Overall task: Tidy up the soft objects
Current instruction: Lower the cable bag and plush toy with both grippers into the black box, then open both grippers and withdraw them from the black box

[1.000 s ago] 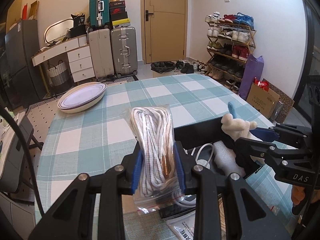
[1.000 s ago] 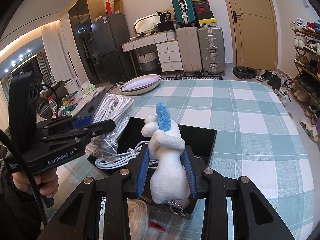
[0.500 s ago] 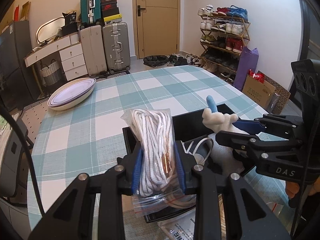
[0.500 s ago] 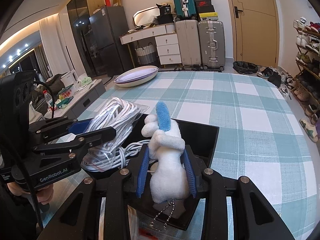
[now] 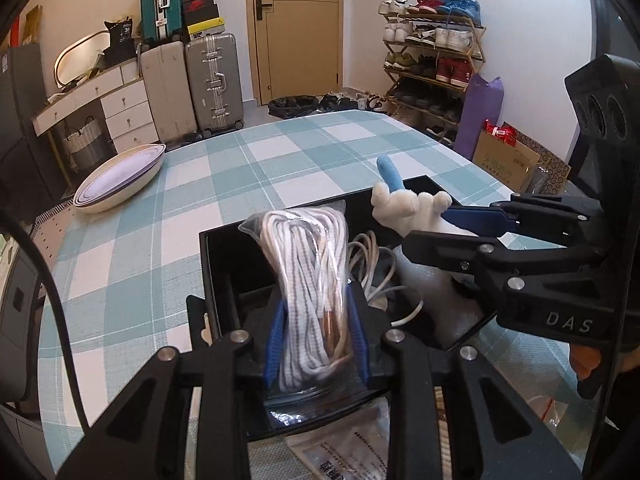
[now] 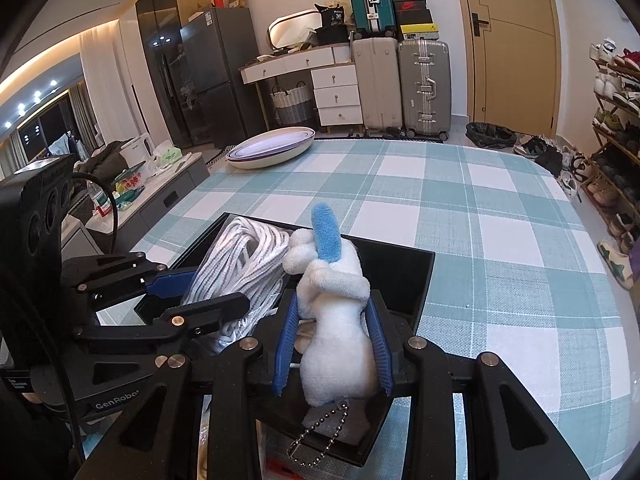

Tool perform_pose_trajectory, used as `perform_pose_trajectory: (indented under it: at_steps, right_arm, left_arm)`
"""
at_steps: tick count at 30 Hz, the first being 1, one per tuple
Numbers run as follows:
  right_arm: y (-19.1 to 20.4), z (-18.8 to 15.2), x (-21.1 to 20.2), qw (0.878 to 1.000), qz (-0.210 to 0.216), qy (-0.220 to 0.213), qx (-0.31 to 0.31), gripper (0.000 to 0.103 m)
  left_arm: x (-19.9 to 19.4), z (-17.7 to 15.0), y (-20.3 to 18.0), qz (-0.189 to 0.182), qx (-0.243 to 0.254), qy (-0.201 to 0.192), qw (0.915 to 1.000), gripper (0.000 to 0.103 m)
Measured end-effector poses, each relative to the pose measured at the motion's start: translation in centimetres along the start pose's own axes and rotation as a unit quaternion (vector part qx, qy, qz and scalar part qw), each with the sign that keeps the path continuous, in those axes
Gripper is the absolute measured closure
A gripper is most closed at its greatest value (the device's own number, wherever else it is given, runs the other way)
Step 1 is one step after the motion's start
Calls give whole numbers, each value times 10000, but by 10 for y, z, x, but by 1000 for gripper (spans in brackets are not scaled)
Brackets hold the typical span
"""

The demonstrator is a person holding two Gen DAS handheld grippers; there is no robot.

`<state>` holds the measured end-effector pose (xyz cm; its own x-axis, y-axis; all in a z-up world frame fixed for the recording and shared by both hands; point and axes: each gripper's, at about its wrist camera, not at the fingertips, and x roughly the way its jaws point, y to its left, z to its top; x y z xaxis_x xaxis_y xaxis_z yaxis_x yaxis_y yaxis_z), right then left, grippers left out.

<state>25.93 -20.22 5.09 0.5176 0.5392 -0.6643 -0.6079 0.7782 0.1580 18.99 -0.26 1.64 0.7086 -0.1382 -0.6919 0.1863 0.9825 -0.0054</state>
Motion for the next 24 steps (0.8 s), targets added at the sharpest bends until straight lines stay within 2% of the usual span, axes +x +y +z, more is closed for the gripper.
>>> perform_pose_trajectory:
  at_steps: [4, 6, 7, 9, 10, 11, 12, 14, 15, 17, 18, 24]
  right_arm:
    - [0, 0, 0, 10000, -2, -9, 6, 68]
    - [1, 0, -5, 9999, -2, -104, -23, 61]
    - [2, 0, -10, 9999, -14, -165, -34, 53]
    - [3, 1, -18, 9997, -48, -247, -70, 49]
    - [3, 1, -21, 9996, -84, -267, -91, 47]
    - [3, 1, -25, 9994, -147, -292, -112, 41]
    - [3, 1, -29, 9992, -182, -327, -109, 36]
    - [2, -1, -40, 9988, -211, -442, -69, 17]
    - [2, -2, -45, 9985, -225, -493, -44, 15]
    - [2, -5, -55, 9983, -240, -534, -12, 5]
    - [3, -6, -58, 9983, -237, -541, -10, 4]
    - [14, -22, -82, 9978, -272, -600, -78, 1]
  left_arm:
    - [0, 1, 0, 55, 20, 20, 10000, 74]
    - [-2, 1, 3, 83, -41, 1, 10000, 72]
    - [-3, 2, 4, 86, -68, -13, 9999, 71]
    - [-8, 2, 7, 85, -117, -86, 9999, 63]
    - [-11, 3, 8, 136, -137, -121, 9997, 51]
    - [-15, 3, 9, 136, -153, -167, 9997, 47]
    - [-19, 3, 10, 125, -160, -202, 9996, 46]
    - [-26, 4, 11, 212, -164, -233, 9994, 43]
    - [-28, 4, 11, 243, -163, -240, 9993, 41]
    - [-36, 2, 13, 320, -210, -314, 9988, 7]
    - [-42, 0, 14, 397, -264, -425, 9980, 3]
    - [-68, -15, 18, 448, -454, -639, 9959, 0]
